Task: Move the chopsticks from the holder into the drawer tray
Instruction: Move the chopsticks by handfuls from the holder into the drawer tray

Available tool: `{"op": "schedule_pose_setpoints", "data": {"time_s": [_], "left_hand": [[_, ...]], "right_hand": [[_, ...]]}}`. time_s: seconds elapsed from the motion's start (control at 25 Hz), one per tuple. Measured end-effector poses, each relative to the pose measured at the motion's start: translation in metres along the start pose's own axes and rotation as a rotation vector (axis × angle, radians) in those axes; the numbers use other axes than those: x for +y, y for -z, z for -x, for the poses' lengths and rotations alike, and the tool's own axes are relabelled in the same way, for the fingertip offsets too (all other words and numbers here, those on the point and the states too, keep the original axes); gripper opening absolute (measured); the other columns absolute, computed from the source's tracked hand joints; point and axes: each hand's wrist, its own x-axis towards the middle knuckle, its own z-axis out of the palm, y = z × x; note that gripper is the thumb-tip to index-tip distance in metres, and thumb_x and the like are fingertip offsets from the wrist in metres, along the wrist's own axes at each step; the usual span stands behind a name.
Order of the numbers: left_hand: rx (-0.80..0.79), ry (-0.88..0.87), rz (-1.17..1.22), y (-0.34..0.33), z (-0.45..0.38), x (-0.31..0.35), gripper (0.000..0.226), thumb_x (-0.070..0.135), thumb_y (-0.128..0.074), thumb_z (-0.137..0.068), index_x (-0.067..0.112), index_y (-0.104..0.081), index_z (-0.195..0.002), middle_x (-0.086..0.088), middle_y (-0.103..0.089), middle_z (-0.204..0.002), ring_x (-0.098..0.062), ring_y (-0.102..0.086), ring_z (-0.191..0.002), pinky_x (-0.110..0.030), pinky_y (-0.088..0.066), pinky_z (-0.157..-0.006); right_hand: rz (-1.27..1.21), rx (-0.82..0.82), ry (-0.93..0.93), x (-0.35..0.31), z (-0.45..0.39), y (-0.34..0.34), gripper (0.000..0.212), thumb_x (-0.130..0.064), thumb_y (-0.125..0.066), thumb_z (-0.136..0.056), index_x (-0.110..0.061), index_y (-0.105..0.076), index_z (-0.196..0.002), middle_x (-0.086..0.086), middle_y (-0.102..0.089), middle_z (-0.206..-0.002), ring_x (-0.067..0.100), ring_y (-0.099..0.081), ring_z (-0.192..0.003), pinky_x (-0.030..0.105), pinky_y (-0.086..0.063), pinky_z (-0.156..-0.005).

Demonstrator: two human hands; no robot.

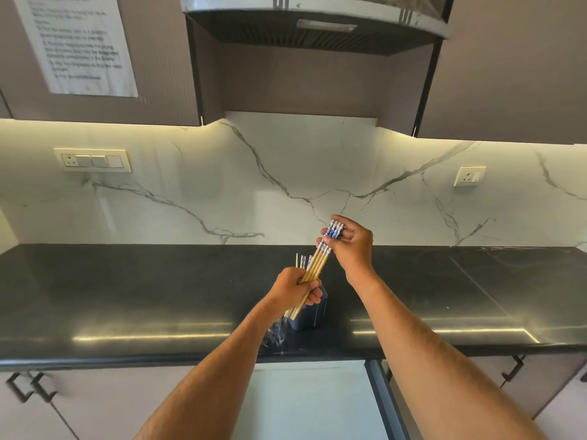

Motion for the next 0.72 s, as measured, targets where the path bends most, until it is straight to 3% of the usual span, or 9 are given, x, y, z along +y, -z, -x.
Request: {"op": "schedule_pose_setpoints", "data": {"time_s": [0.16, 0.28, 0.32, 0.4, 0.44, 0.52, 0.6, 0.72], "left_hand": [[0.053, 0.0, -0.184, 0.002, 0.02, 0.001, 0.015, 0.007, -0.06, -0.099, -0.004, -0.069, -0.094, -0.02, -0.074, -0.085, -0.027, -0.073, -0.073, -0.041, -0.063, -0.077], [0.075, 0.025, -0.427, 0.006, 0.032, -0.008, 0.013, 0.011, -0.06, -0.099, 0.002, -0.068, -0.094, -0.017, -0.073, -0.088, -0.022, -0.072, -0.071, -0.036, -0.063, -0.076], [0.074, 0.027, -0.558, 0.007, 0.036, -0.012, 0.014, 0.013, -0.059, -0.099, 0.003, -0.068, -0.096, -0.014, -0.073, -0.088, -0.021, -0.072, -0.073, -0.036, -0.063, -0.077], [0.055, 0.001, -0.808, 0.006, 0.045, -0.02, 0.013, 0.015, -0.059, -0.098, 0.005, -0.068, -0.099, -0.012, -0.07, -0.091, -0.023, -0.071, -0.078, -0.038, -0.061, -0.079], [0.045, -0.028, -0.908, 0.003, 0.048, -0.022, 0.012, 0.013, -0.06, -0.097, 0.006, -0.068, -0.102, -0.012, -0.069, -0.093, -0.025, -0.069, -0.079, -0.038, -0.06, -0.078], [0.013, -0.087, -1.059, -0.006, 0.057, -0.028, 0.012, 0.01, -0.062, -0.095, 0.007, -0.067, -0.106, -0.011, -0.067, -0.094, -0.025, -0.066, -0.078, -0.038, -0.059, -0.075], [-0.02, -0.127, -1.157, -0.012, 0.065, -0.036, 0.015, 0.007, -0.064, -0.093, 0.008, -0.067, -0.108, -0.011, -0.065, -0.093, -0.026, -0.066, -0.078, -0.037, -0.058, -0.071], [-0.063, -0.152, -1.215, -0.022, 0.073, -0.052, 0.02, 0.006, -0.069, -0.09, 0.007, -0.068, -0.111, -0.014, -0.068, -0.101, -0.029, -0.068, -0.087, -0.031, -0.048, -0.067]], "right_hand": [[-0.036, 0.022, -0.044, 0.005, 0.025, 0.009, 0.049, 0.007, -0.075, -0.082, -0.018, -0.065, -0.123, 0.006, -0.076, -0.105, 0.02, -0.077, -0.09, 0.03, -0.064, -0.076], [0.307, -0.012, 0.065, 0.01, 0.046, 0.021, 0.067, -0.008, -0.082, -0.08, -0.017, -0.052, -0.139, -0.007, -0.059, -0.13, 0.005, -0.059, -0.116, 0.012, -0.053, -0.087], [0.462, -0.062, 0.144, 0.011, 0.052, 0.026, 0.072, -0.012, -0.082, -0.081, -0.018, -0.048, -0.144, -0.009, -0.053, -0.136, 0.003, -0.051, -0.123, 0.011, -0.046, -0.094], [0.78, -0.284, 0.328, 0.013, 0.069, 0.032, 0.07, -0.018, -0.081, -0.083, -0.02, -0.048, -0.145, -0.004, -0.052, -0.144, 0.009, -0.047, -0.131, 0.022, -0.041, -0.106], [0.937, -0.427, 0.412, 0.015, 0.078, 0.032, 0.064, -0.019, -0.08, -0.083, -0.02, -0.053, -0.141, -0.001, -0.058, -0.14, 0.014, -0.053, -0.128, 0.027, -0.043, -0.107], [1.175, -0.637, 0.506, 0.023, 0.097, 0.033, 0.039, -0.016, -0.079, -0.083, -0.018, -0.067, -0.12, 0.003, -0.071, -0.114, 0.019, -0.066, -0.106, 0.034, -0.055, -0.093], [1.315, -0.686, 0.495, 0.033, 0.116, 0.034, 0.019, -0.011, -0.075, -0.086, -0.016, -0.07, -0.104, 0.006, -0.073, -0.096, 0.023, -0.071, -0.087, 0.034, -0.057, -0.075], [1.414, -0.672, 0.439, 0.048, 0.134, 0.036, 0.013, -0.008, -0.071, -0.089, -0.013, -0.072, -0.101, 0.01, -0.073, -0.087, 0.025, -0.071, -0.076, 0.03, -0.054, -0.068]]}}
